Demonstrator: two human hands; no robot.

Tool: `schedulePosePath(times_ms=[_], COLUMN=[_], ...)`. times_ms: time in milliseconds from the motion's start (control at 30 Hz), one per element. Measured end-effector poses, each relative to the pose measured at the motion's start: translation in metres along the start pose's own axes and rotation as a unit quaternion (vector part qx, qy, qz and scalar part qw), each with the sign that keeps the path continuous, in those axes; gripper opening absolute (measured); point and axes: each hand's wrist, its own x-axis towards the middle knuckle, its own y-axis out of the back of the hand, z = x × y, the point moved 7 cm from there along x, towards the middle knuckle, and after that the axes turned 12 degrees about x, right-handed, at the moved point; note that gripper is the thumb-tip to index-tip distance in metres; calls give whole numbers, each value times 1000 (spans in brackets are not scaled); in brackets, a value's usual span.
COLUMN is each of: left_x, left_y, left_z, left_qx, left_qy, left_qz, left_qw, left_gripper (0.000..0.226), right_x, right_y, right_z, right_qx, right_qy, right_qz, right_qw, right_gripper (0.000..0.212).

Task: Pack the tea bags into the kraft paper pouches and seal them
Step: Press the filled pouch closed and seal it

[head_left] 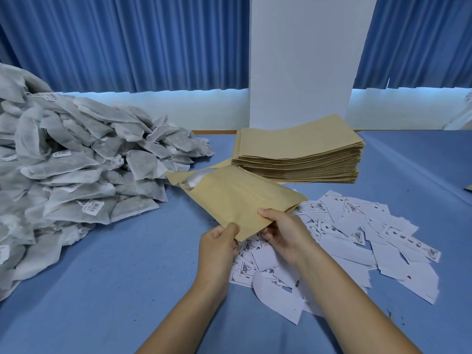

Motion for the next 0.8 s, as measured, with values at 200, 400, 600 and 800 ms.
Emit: schedulePosePath(times_ms=[200, 400, 600, 800], left_x=[-2, -1, -3, -2], left_y=[-2, 0, -3, -1], left_z=[0, 2, 2, 1], left_qx=[-8, -24, -19, -29], left_qy=[2, -4, -9, -7], left_qz=[-3, -4, -10, -2], left_qw=[1000, 1000, 1000, 1000], left_gripper=[44, 47, 55, 50], right_x=[3, 6, 8, 11], right_y=[3, 10, 12, 19], right_z=[-6, -9, -9, -17], right_qx=[-27, -11, 5, -5], right_qy=[6, 21, 4, 42], right_qz=[3, 24, 32, 54], right_qw=[1000, 999, 999, 998], right_gripper=[14, 9, 10, 9])
